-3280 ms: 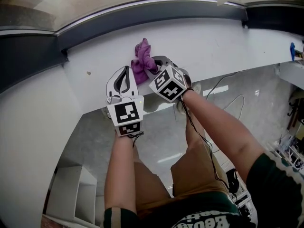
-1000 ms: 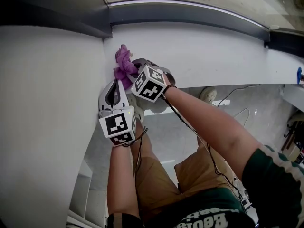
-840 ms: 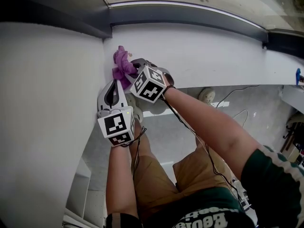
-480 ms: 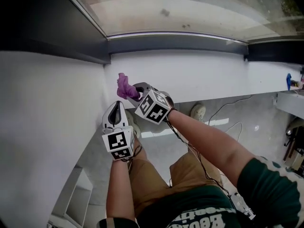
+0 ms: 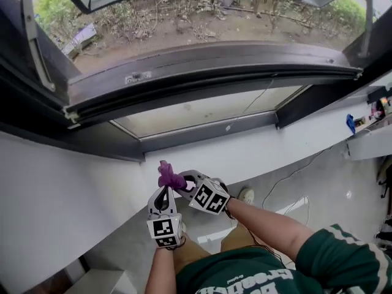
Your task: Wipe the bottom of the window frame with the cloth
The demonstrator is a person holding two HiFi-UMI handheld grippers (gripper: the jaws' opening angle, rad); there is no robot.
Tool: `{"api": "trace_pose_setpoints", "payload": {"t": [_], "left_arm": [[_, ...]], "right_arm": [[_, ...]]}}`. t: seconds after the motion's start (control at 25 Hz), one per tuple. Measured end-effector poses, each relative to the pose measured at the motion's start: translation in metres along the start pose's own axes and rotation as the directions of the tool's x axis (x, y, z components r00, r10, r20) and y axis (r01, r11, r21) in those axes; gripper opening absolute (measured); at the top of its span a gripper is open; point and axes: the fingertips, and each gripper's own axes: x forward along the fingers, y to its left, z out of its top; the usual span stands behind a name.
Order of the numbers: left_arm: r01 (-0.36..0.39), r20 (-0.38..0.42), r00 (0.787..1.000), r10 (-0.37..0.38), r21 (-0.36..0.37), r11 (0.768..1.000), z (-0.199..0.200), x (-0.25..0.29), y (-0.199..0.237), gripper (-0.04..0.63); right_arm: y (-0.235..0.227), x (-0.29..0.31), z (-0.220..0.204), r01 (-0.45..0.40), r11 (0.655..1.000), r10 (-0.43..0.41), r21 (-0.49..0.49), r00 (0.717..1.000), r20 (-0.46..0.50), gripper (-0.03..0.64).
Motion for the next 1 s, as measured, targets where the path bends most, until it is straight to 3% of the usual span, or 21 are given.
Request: {"api": "trace_pose_setpoints", "payload": {"t": [0.24, 0.44, 0.56, 0.72, 1.0], "left_arm": [[0.052, 0.09, 0.994, -0.058, 0.072, 0.996, 0.084, -0.033, -0.052, 0.006], [0.108, 0.176, 0.977, -0.12, 0.072, 0.991, 0.144, -0.052, -0.084, 0.006], [0.132, 0.205, 0.967, -0.153, 0.112, 0.985, 0.173, -0.06, -0.101, 0.006], [0.133, 0.246, 0.951, -0.186, 0.215, 0.967, 0.205, -0.069, -0.123, 0.006], [0.164, 0.228, 0.948, -0.222, 0.246, 0.955, 0.229, -0.082, -0.149, 0.006]], "right_arm": [[0.006, -0.113, 0.041, 0.038, 0.979, -0.077, 0.201, 0.979, 0.187, 0.103], [0.008, -0.176, 0.062, 0.103, 0.976, -0.151, 0.191, 0.955, 0.257, 0.103], [-0.001, -0.208, 0.069, 0.169, 0.965, -0.222, 0.198, 0.934, 0.281, 0.103], [-0.021, -0.247, 0.077, 0.258, 0.937, -0.325, 0.235, 0.889, 0.321, 0.103], [-0.035, -0.311, 0.086, 0.424, 0.863, -0.501, 0.275, 0.787, 0.359, 0.103]]}}
